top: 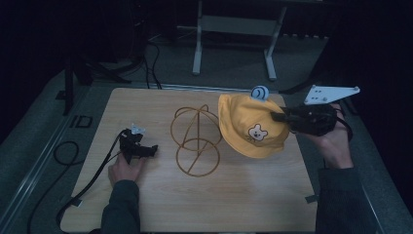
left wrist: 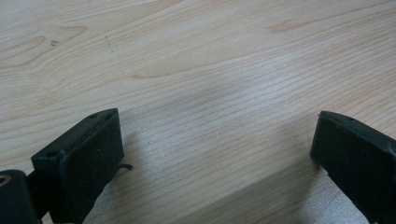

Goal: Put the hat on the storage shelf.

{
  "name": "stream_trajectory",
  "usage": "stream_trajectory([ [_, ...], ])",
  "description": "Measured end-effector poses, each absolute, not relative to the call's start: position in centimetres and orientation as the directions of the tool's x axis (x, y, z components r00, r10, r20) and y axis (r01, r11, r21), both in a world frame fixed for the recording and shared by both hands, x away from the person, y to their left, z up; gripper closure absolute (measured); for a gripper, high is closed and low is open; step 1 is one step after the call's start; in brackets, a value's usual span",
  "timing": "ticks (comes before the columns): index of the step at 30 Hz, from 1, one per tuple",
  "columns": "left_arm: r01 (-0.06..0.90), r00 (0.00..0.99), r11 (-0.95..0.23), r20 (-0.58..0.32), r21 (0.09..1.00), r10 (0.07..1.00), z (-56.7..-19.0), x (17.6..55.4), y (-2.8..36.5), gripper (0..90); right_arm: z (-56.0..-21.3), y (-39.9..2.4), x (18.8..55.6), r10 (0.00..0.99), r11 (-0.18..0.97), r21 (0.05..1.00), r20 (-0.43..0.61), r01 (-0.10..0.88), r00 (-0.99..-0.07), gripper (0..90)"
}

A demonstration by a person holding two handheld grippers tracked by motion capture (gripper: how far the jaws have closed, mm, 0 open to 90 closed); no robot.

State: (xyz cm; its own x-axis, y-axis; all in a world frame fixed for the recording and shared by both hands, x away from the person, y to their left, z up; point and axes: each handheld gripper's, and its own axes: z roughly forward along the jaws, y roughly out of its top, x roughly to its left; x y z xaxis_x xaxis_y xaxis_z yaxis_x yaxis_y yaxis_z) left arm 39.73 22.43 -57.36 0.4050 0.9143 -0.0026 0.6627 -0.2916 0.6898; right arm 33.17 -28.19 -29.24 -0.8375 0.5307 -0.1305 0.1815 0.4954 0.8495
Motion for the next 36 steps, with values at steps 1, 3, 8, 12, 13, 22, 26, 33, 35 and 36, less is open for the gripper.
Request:
stream_trajectory([
  [1,0.663,0.405,-0.291,-0.003,0.69,0.914,-57.4,39.7,22.4,2.3,-29.1,-28.1,33.2,0.528,0.497,0.849,-0.134,0.177,-0.839,77.1],
  [3,0.663,0.405,-0.291,-0.003,0.69,0.914,-57.4,39.7,22.4,2.4,-28.9,-27.9,33.2,0.523,0.497,0.85,-0.136,0.172,-0.842,77.2],
  [8,0.663,0.405,-0.291,-0.003,0.69,0.914,-57.4,39.7,22.4,2.4,-28.6,-27.4,33.3,0.514,0.504,0.848,-0.14,0.165,-0.847,77.2],
  [12,0.662,0.405,-0.292,-0.002,0.69,0.914,-57.4,39.7,22.4,2.3,-28.3,-27.0,33.4,0.509,0.505,0.848,-0.144,0.159,-0.848,77.2],
  [13,0.663,0.405,-0.292,-0.002,0.69,0.914,-57.4,39.7,22.4,2.3,-28.3,-26.9,33.4,0.509,0.501,0.85,-0.141,0.16,-0.849,77.2],
  [22,0.663,0.405,-0.291,-0.003,0.69,0.914,-57.4,39.7,22.4,2.3,-27.7,-25.8,33.7,0.49,0.507,0.85,-0.149,0.142,-0.859,77.2],
  [26,0.663,0.405,-0.292,-0.002,0.69,0.914,-57.4,39.7,22.4,2.3,-27.6,-25.4,33.8,0.482,0.511,0.849,-0.151,0.137,-0.863,77.2],
  [33,0.663,0.405,-0.291,-0.003,0.69,0.914,-57.4,39.7,22.4,2.3,-27.4,-24.8,33.9,0.472,0.511,0.85,-0.152,0.129,-0.869,77.2],
  [35,0.663,0.406,-0.293,-0.001,0.689,0.914,-57.4,39.7,22.4,2.3,-27.2,-24.5,33.9,0.467,0.514,0.849,-0.155,0.124,-0.87,77.2],
  [36,0.663,0.406,-0.293,-0.001,0.689,0.914,-57.4,39.7,22.4,2.4,-27.1,-24.4,33.9,0.466,0.516,0.848,-0.158,0.122,-0.87,77.2],
])
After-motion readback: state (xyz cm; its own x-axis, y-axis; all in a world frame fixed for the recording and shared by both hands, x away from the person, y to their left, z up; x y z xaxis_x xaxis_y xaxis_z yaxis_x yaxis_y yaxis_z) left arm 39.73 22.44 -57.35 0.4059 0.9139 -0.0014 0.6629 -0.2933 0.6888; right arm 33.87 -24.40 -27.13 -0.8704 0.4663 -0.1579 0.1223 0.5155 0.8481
